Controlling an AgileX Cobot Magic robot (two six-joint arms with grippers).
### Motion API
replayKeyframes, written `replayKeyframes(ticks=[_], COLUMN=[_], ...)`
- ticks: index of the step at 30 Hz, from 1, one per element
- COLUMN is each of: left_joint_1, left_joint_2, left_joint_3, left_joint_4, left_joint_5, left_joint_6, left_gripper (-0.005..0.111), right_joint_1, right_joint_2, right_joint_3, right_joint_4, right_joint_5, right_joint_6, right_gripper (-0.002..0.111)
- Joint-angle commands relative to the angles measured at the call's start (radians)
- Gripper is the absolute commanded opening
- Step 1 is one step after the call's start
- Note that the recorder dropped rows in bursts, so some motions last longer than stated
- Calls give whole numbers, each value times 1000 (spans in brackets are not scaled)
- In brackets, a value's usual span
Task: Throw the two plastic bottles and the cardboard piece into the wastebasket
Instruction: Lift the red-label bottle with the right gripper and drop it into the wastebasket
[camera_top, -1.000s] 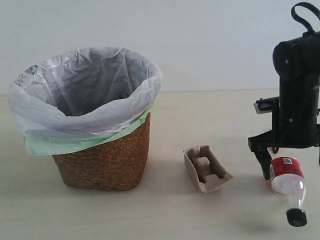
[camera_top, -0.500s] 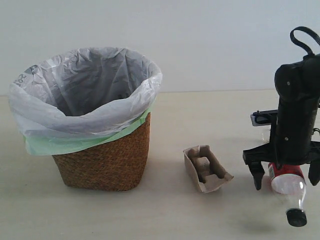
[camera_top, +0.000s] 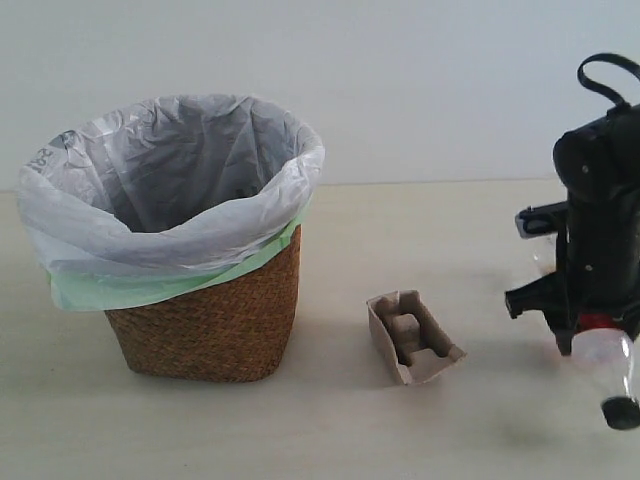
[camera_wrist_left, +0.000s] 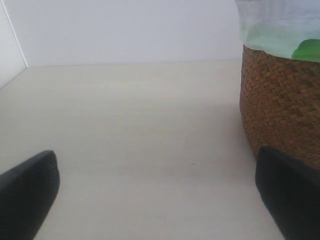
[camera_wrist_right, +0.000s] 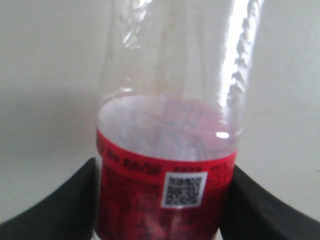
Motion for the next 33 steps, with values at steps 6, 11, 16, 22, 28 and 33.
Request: replayKeyframes(ticks=[6, 11, 16, 22, 28, 33], left_joint_1=[-5, -5, -5, -5, -5, -5], left_joint_2=[-3, -3, -3, -3, -3, -3], left_joint_3=[-4, -4, -4, -4, -4, -4], left_joint_4=[-2, -2, -2, -2, -2, -2], left_joint_5=[-7, -7, -7, -7, -7, -7], left_joint_6=[-9, -9, -9, -9, -9, -9], left_gripper=[108, 108, 108, 108, 108, 108], right_joint_1=[-9, -9, -9, -9, 10, 136], right_joint_2=[-408, -592, -676, -640, -517, -411], right_joint_3=[3, 3, 3, 3, 3, 3], right_joint_4=[70, 62, 46, 52, 173, 274], right_joint_5=[-446, -709, -902, -908, -830, -874], right_joint_6=[-8, -50, -197, -187, -135, -135], right_gripper=[0, 0, 0, 0, 0, 0])
